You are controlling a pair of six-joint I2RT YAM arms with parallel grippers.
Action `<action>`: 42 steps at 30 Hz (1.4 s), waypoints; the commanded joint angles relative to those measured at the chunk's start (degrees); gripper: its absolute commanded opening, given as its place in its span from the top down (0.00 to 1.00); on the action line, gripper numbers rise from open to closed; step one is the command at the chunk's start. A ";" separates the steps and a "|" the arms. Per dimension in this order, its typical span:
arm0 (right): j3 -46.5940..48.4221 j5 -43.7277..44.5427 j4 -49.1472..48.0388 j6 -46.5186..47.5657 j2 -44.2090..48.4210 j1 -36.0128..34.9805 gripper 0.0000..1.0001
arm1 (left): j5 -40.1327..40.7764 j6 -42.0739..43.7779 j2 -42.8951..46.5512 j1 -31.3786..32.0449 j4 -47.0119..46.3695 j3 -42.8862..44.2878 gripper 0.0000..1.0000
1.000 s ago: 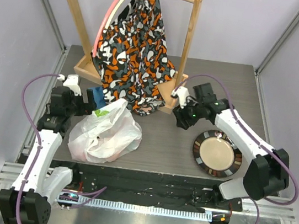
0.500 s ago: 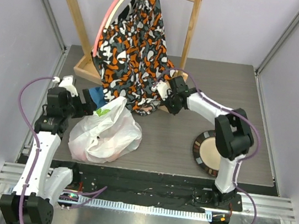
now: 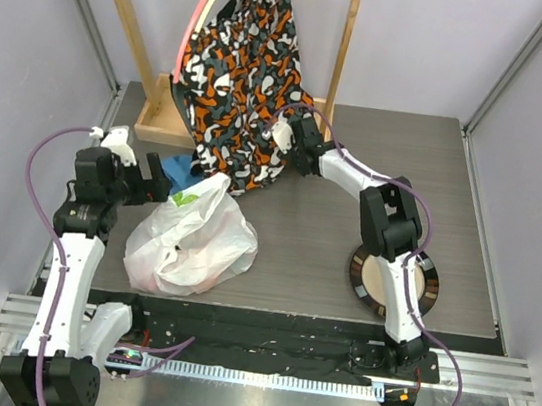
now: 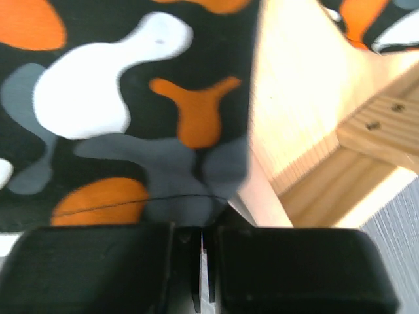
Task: Take the fake fruits out of the plastic bag
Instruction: Adjust the distractor at the center of the board, then move the plastic bag to the center of the board.
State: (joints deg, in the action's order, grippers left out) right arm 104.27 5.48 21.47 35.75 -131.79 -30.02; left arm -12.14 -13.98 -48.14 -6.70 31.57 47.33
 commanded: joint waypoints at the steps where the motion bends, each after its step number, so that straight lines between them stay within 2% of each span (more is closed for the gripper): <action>1: -3.60 -0.98 -1.53 -4.53 14.13 0.40 0.95 | -2.44 6.14 0.68 -0.24 4.98 8.82 0.00; 3: -7.31 -3.09 1.44 -9.37 20.05 0.40 0.76 | -2.97 12.29 0.77 -0.16 11.03 14.26 0.00; 4: -9.85 -4.67 2.94 -11.03 23.38 0.31 0.66 | -3.50 13.79 0.24 -0.24 17.23 16.63 0.00; 5: -10.83 -10.51 4.53 -12.70 29.25 0.40 0.44 | -3.59 16.59 0.15 -0.33 20.17 21.18 0.01; 7: -13.20 -16.78 8.05 -17.36 35.08 0.31 0.30 | -5.69 22.04 0.33 -0.33 27.18 24.37 0.00; 8: -14.00 -23.25 8.49 -19.03 39.63 0.31 0.22 | -6.40 23.46 1.98 -0.25 28.18 25.34 0.00; 9: -14.79 -25.67 8.15 -23.49 41.24 0.31 0.19 | -7.10 25.47 3.30 -0.33 28.45 25.27 0.00; 13: -16.90 -37.80 9.02 -29.24 44.07 -0.04 0.18 | -16.84 29.26 5.52 -0.25 29.59 24.13 0.00; 14: -17.51 -37.91 9.20 -28.63 44.42 -0.65 0.18 | -20.34 29.18 4.99 -0.24 29.43 23.78 0.00; 18: -20.94 -33.17 9.81 -24.50 46.18 -2.76 0.19 | -25.55 28.66 -1.14 0.02 26.97 25.17 0.02; 20: -21.91 -30.35 9.99 -24.41 47.06 -2.67 0.19 | -24.95 27.26 -3.18 1.33 24.33 27.88 0.02; 24: -24.02 -30.08 9.64 -23.71 49.61 -2.68 0.19 | -20.30 28.30 -8.62 6.16 19.76 31.59 0.02; 25: -24.72 -30.08 9.64 -23.79 50.22 -2.76 0.19 | -17.51 28.74 -12.29 10.09 20.28 33.86 0.02; 30: -25.34 -30.44 9.29 -23.18 51.45 -2.76 0.18 | -15.11 32.35 -22.43 15.92 27.84 41.26 0.12; 32: -25.17 -31.31 9.55 -21.96 51.89 -2.76 0.18 | -11.60 32.52 -22.88 16.81 27.40 40.74 0.24; 33: -24.73 -32.01 9.81 -21.34 52.07 -2.76 0.18 | -10.11 32.44 -22.53 16.81 26.88 40.56 0.34; 34: -24.55 -33.06 10.77 -20.38 51.98 -3.28 0.19 | -6.88 32.17 -21.74 16.81 26.70 40.82 0.60; 36: -23.85 -33.34 11.66 -16.96 51.72 -4.34 0.18 | -3.61 31.30 -20.33 15.85 25.83 41.09 0.99; 40: -20.70 -33.07 11.93 -14.04 49.00 -9.69 0.18 | -1.83 26.38 -13.92 9.35 24.50 38.81 1.00; 42: -17.54 -33.34 11.66 -13.95 45.59 -14.61 0.19 | 0.09 25.58 -10.76 7.06 26.07 36.71 1.00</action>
State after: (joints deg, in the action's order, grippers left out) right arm 79.99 -26.04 34.09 18.44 -82.59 -38.20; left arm -17.10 15.09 -66.08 4.62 57.36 85.89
